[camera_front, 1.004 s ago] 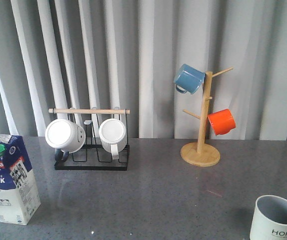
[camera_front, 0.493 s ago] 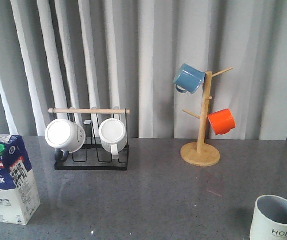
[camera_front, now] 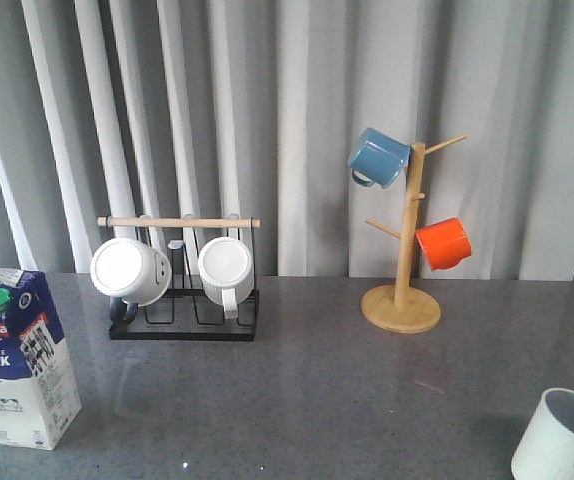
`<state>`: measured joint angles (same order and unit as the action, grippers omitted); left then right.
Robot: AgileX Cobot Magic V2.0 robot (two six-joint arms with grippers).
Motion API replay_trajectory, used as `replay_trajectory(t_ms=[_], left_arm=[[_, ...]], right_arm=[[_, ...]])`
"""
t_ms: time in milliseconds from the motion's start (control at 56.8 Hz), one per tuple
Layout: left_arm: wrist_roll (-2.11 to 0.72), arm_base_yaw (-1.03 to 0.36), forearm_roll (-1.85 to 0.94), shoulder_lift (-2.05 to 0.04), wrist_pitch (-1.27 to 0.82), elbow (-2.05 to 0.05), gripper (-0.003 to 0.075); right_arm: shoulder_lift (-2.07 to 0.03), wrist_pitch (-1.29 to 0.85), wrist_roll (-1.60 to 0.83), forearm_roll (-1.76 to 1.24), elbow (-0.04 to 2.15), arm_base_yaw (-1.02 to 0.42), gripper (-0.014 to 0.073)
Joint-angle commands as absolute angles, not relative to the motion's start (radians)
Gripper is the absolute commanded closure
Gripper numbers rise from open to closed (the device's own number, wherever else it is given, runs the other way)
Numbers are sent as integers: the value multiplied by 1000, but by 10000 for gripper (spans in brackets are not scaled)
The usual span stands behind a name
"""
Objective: Place milk next to cup
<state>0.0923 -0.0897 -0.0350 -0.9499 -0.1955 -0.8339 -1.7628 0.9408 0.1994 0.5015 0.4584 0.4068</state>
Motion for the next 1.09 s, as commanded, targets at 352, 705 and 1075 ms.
replay_trajectory(t_ms=[352, 705, 1075], left_arm=[[92, -92, -42, -941, -127, -868, 150], [92, -92, -42, -941, -127, -868, 150], [92, -92, -42, -941, -127, -868, 150]], right_arm=[[-1663, 1030, 274, 442, 501, 203, 599], [-1628, 696, -221, -289, 690, -326, 564], [-1783, 737, -477, -766, 878, -576, 488]])
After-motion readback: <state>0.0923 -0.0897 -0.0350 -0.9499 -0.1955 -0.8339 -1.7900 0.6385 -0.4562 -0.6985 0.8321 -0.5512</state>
